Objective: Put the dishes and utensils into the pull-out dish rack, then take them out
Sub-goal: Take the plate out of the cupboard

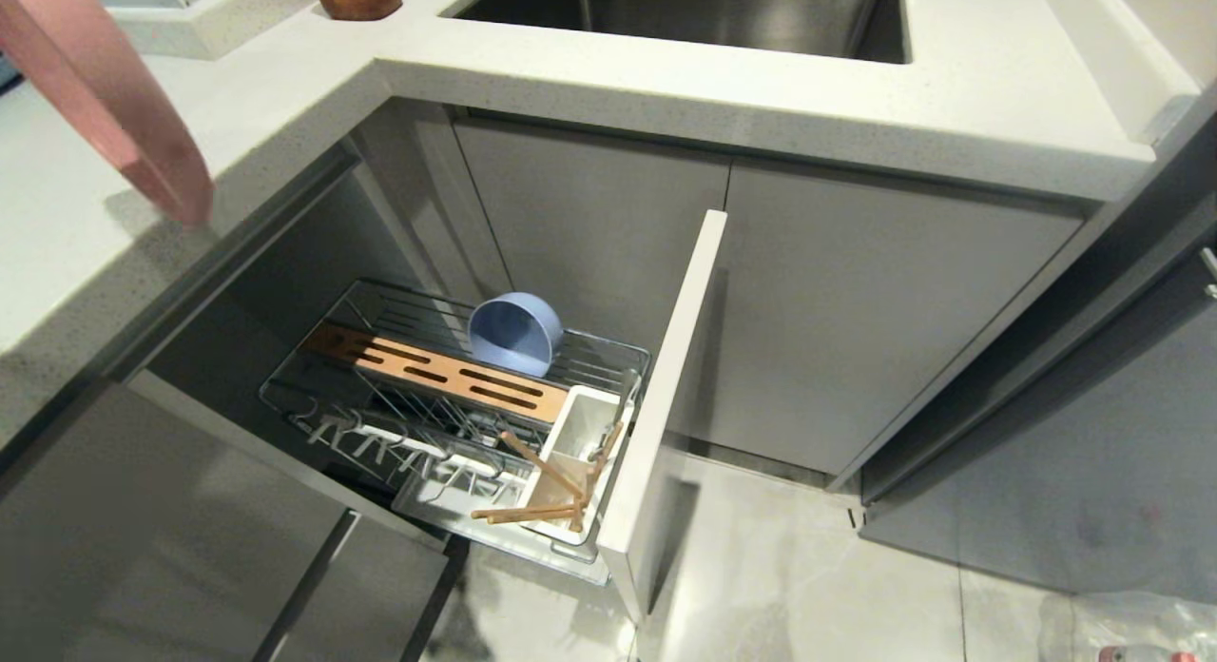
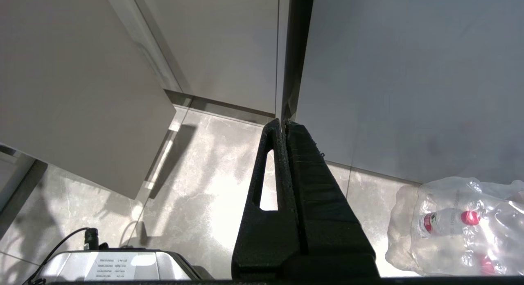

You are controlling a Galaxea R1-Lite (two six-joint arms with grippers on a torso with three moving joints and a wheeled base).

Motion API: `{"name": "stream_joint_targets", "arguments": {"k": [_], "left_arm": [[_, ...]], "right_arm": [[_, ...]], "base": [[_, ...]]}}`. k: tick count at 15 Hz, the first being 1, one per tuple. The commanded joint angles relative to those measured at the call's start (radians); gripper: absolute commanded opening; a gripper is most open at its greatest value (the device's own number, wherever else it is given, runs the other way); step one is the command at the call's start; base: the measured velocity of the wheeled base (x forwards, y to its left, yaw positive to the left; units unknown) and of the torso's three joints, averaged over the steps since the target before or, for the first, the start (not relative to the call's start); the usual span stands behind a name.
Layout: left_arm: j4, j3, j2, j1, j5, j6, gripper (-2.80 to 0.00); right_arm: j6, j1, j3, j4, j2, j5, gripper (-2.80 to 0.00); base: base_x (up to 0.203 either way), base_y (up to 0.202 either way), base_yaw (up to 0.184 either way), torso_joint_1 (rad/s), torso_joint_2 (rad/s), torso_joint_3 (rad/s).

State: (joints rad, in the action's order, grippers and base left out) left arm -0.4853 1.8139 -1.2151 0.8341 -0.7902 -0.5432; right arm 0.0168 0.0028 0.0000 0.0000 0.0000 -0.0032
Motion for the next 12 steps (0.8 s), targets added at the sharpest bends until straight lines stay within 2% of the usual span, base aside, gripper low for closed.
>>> {"name": "stream_joint_targets", "arguments": {"k": [1,3,5,8,10,12], "left_arm": [[-0.002,0.008,0.001,-0.073,-0.013,0.097,-2.8],[-0.003,0.021,0.002,-0.202,-0.017,0.202,-2.8],[-0.005,0.031,-0.004,-0.32,-0.018,0.281,-2.8],[-0.01,0.045,-0.056,-0.531,-0.017,0.311,-2.8],[-0.016,0.079,-0.119,-0.702,-0.01,0.319,-2.8],[-0.067,0.125,-0.185,-0.808,0.006,0.347,-2.8]], "right_arm": [[0.0,0.0,0.0,0.0,0.002,0.0,-2.8],[0.0,0.0,0.0,0.0,0.002,0.0,-2.8],[0.001,0.0,0.0,0.0,0.002,0.0,-2.8],[0.0,0.0,0.0,0.0,0.002,0.0,-2.8],[0.0,0.0,0.0,0.0,0.002,0.0,-2.8],[0.0,0.0,0.0,0.0,0.002,0.0,-2.8]], "base": [[0.0,0.0,0.0,0.0,0.0,0.0],[0.0,0.0,0.0,0.0,0.0,0.0],[0.0,0.0,0.0,0.0,0.0,0.0],[0.0,0.0,0.0,0.0,0.0,0.0],[0.0,0.0,0.0,0.0,0.0,0.0],[0.0,0.0,0.0,0.0,0.0,0.0]]}}
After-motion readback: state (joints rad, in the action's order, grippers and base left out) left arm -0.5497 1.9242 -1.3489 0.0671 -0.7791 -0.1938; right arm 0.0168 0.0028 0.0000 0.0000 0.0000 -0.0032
